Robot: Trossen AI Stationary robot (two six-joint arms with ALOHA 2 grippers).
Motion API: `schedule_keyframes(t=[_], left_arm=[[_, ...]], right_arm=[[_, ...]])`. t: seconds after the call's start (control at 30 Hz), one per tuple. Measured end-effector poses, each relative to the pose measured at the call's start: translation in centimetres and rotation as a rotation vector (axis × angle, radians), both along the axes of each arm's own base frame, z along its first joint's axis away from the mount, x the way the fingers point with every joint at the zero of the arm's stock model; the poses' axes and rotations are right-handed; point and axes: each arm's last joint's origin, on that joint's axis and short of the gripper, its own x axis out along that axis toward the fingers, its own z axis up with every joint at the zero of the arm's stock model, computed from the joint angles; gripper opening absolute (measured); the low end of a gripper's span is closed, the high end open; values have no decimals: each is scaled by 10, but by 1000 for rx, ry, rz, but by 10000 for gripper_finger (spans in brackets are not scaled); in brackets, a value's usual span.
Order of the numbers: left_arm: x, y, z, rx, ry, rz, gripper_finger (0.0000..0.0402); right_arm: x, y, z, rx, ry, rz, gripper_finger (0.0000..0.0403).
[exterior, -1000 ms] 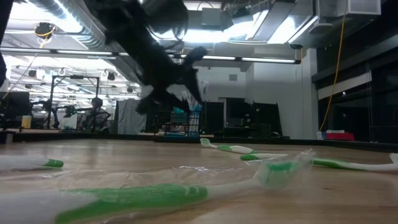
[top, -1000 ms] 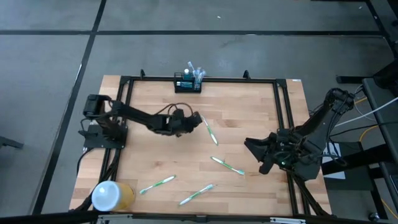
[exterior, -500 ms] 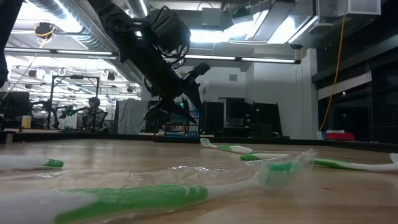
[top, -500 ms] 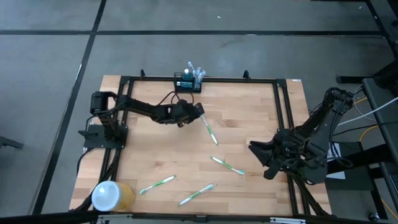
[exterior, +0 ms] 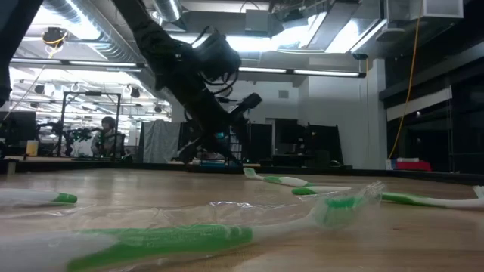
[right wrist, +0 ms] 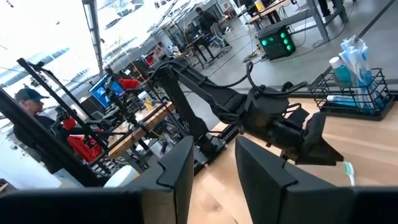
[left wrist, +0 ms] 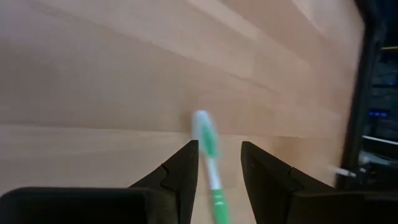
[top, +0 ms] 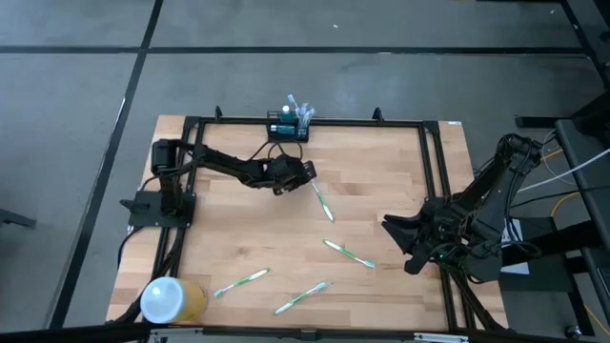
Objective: Pick & Place toothbrushing station
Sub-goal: Put the green toothbrush into the wire organizer
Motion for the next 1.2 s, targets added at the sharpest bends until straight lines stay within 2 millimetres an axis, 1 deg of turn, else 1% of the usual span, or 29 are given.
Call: schedule_keyframes(t=[0.1,0.23,0.33,0.67,0.97,1.2], left_arm=[[10,2,0,8,-5,-8,118],[23,6,-4,-2,0,-64,118],[29,6,-4,-10,-3,-74,118],[30,6,-4,3,8,-67,118],[27,6,-6,20,53,-59,118],[26,13,-9,27,70,-41,118]], right_arm=[[0,0,0,4,-5,-9,120],[0,0,1,9,-8,-11,120],[0,0,1,14,-11,-6,120],[-2,2,3,11,-12,-1,120],[-2,2,3,1,-7,-1,120],[-2,2,3,1,-7,-1,120]])
